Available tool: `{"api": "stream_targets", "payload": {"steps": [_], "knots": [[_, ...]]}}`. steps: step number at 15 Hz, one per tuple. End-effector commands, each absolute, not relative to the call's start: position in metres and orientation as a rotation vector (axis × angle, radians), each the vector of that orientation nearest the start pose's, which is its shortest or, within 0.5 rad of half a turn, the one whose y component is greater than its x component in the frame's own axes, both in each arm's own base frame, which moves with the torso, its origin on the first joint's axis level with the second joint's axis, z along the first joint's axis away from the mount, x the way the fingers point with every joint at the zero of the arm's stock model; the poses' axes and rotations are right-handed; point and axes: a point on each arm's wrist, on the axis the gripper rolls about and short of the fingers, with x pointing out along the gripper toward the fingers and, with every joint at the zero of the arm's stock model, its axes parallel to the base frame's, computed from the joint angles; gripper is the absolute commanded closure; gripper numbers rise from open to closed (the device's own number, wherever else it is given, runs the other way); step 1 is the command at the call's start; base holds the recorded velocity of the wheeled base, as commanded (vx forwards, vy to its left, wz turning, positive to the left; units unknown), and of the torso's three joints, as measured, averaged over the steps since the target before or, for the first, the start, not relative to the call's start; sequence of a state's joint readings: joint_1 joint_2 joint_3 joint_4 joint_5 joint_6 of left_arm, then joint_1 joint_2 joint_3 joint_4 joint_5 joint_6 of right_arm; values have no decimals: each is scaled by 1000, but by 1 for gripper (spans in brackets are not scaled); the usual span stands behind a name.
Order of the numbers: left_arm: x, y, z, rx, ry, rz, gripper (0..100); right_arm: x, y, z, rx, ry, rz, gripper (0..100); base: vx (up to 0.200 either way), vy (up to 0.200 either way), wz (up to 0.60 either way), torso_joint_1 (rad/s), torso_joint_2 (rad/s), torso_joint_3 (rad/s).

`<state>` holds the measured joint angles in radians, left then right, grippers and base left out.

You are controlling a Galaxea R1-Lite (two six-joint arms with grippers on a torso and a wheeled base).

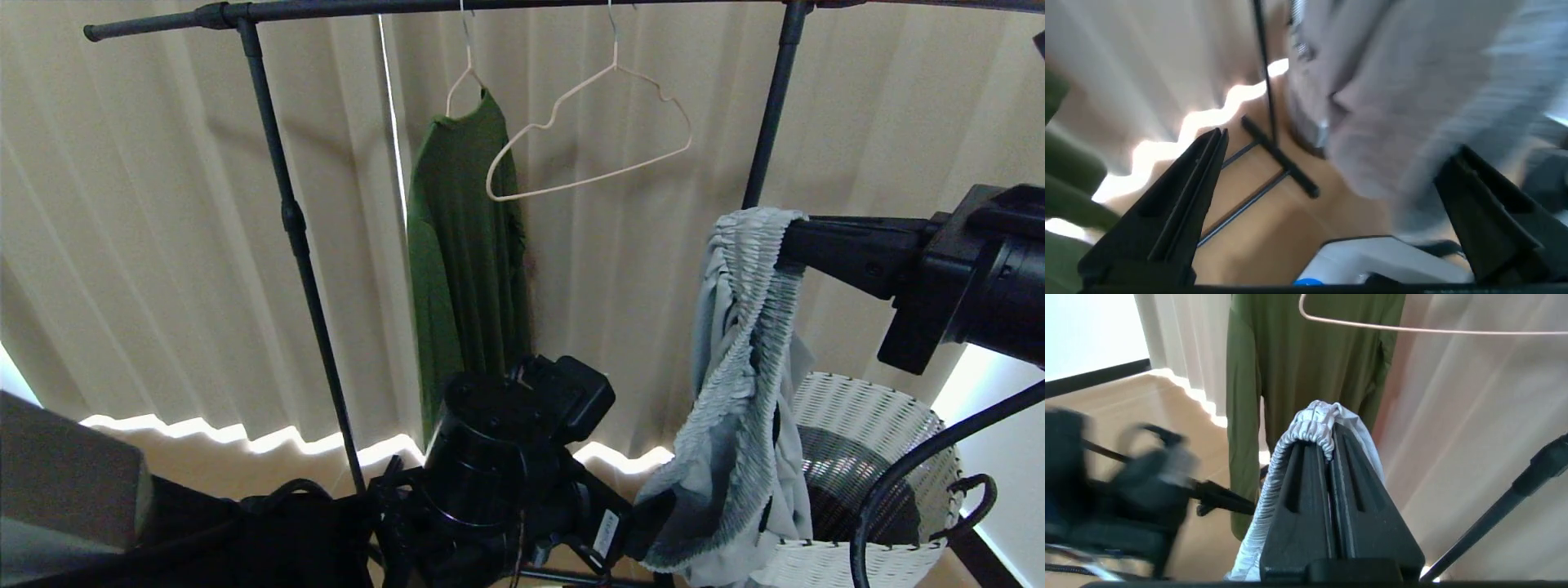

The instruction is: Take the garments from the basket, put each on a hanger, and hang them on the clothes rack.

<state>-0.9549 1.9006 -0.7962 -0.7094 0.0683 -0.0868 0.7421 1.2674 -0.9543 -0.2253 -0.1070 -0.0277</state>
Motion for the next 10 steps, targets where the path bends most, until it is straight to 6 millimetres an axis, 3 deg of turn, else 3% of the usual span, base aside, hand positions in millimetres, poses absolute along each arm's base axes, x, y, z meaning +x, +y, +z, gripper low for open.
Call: {"api": "stream_targets", "payload": {"steps": [1,4,5,7,10], "knots": [[200,-278,103,150,447,-843,0,147,132,298,-58,58,636,100,0,0,0,0,0,0],[193,-268,92,179,492,-835,0,145,130,301,-55,47,633,100,0,0,0,0,0,0],[190,-263,92,187,495,-821,100,146,129,300,-56,49,630,100,0,0,0,0,0,0],[184,-255,95,195,491,-806,100,147,129,300,-57,52,623,100,0,0,0,0,0,0],[155,-216,96,341,430,-745,100,157,120,297,-60,65,556,100,0,0,0,0,0,0]]}}
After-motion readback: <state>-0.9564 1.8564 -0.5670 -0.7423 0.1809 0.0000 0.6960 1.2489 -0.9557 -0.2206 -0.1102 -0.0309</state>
